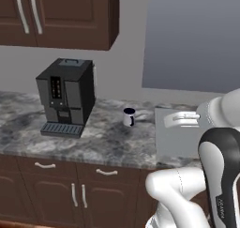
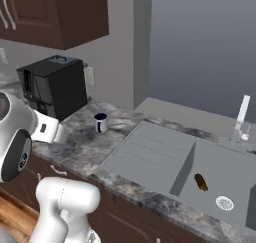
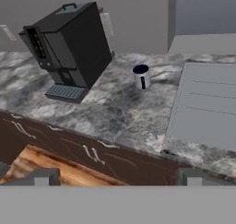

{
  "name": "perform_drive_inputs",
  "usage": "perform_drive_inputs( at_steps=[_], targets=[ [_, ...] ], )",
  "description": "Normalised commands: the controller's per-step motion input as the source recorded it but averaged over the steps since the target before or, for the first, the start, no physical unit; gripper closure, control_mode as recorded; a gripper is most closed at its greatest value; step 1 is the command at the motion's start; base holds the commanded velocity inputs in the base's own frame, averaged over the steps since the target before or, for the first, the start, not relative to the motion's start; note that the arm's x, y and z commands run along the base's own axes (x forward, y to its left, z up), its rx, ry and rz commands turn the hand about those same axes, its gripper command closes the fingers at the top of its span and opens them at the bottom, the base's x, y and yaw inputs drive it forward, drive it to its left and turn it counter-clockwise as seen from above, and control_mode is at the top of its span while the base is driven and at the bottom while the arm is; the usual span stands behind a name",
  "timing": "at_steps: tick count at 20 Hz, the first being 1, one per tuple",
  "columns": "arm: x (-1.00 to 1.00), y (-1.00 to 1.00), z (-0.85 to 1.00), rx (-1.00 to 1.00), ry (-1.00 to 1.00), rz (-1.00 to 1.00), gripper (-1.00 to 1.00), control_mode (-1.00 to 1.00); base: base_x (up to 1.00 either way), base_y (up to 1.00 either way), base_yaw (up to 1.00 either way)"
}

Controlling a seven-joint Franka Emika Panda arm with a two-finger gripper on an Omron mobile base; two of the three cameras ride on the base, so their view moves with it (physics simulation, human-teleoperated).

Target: Clear the mugs and bowl far away from the sink.

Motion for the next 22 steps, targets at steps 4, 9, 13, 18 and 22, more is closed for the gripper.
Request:
perform_drive_inputs(
  at_steps=[4, 9, 13, 18, 22],
  targets=[
    [0.0, 0.0, 0.0, 0.0, 0.0, 0.0, -1.0, 1.0, 0.68, 0.14, -0.29],
    [0.0, 0.0, 0.0, 0.0, 0.0, 0.0, -1.0, 1.0, 0.76, 0.55, -0.08],
    [0.0, 0.0, 0.0, 0.0, 0.0, 0.0, -1.0, 1.0, 0.74, 0.26, 0.0],
    [0.0, 0.0, 0.0, 0.0, 0.0, 0.0, -1.0, 1.0, 0.84, 0.22, 0.06],
    [0.0, 0.0, 0.0, 0.0, 0.0, 0.0, -1.0, 1.0, 1.0, 0.08, 0.06]
  ],
)
